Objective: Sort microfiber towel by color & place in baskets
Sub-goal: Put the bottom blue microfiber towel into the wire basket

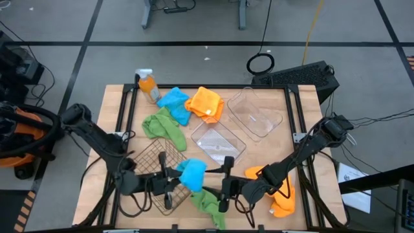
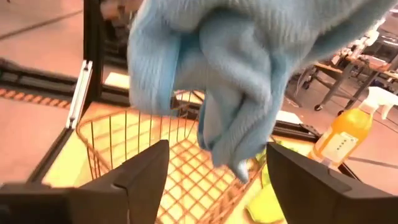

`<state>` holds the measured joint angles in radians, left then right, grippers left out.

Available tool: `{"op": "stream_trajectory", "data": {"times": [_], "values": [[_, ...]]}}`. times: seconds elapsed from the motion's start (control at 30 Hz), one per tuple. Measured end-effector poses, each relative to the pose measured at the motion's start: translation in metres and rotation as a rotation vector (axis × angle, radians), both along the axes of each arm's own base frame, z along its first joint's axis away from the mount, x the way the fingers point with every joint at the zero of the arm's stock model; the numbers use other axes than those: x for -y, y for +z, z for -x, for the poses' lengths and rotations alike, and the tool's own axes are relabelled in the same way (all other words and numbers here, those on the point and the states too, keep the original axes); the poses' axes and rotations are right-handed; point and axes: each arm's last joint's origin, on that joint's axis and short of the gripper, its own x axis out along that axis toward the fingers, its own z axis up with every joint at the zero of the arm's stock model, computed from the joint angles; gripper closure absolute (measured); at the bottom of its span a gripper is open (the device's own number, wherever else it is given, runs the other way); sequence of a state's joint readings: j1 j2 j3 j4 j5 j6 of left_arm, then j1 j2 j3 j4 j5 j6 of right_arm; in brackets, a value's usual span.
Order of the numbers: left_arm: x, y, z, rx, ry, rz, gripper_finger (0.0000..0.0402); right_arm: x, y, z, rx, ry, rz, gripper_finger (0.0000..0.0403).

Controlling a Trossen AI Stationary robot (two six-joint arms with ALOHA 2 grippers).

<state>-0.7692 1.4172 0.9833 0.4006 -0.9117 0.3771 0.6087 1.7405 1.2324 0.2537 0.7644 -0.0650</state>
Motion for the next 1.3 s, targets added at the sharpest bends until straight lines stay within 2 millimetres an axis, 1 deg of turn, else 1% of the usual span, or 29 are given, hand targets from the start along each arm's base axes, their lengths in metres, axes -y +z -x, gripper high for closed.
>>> {"op": "stream_trajectory", "data": {"times": [0.1, 0.2, 0.43, 0.63, 0.8, 0.97, 1.13, 1.23, 1.3], "values": [[0.001, -0.002, 0.007, -0.033, 0.051, -0.003, 0.0384, -0.003, -0.004, 0.003, -0.037, 0.008, 0.014, 0.0138], [0.000, -0.009, 0.014, -0.083, 0.108, 0.006, 0.0384, -0.005, -0.009, 0.007, -0.077, 0.011, 0.009, 0.0141], [-0.009, -0.023, 0.028, -0.183, 0.150, 0.147, 0.0374, -0.009, -0.016, 0.016, -0.163, 0.018, 0.033, 0.0159], [-0.013, -0.032, 0.036, -0.294, 0.115, 0.298, 0.0375, -0.007, -0.017, 0.016, -0.177, 0.006, 0.023, 0.0177], [-0.016, -0.043, 0.042, -0.428, 0.095, 0.375, 0.0375, -0.001, -0.017, 0.012, -0.168, -0.022, -0.019, 0.0193], [-0.023, -0.053, 0.049, -0.539, 0.153, 0.395, 0.0375, 0.001, -0.017, 0.011, -0.163, -0.029, -0.026, 0.0203], [-0.028, -0.059, 0.055, -0.627, 0.189, 0.376, 0.0375, 0.001, -0.015, 0.010, -0.148, -0.025, -0.027, 0.0209], [-0.032, -0.061, 0.058, -0.663, 0.206, 0.342, 0.0375, 0.002, -0.015, 0.009, -0.148, -0.027, -0.027, 0.0209], [-0.035, -0.065, 0.058, -0.668, 0.234, 0.349, 0.0375, 0.002, -0.015, 0.009, -0.148, -0.027, -0.027, 0.0209]]}}
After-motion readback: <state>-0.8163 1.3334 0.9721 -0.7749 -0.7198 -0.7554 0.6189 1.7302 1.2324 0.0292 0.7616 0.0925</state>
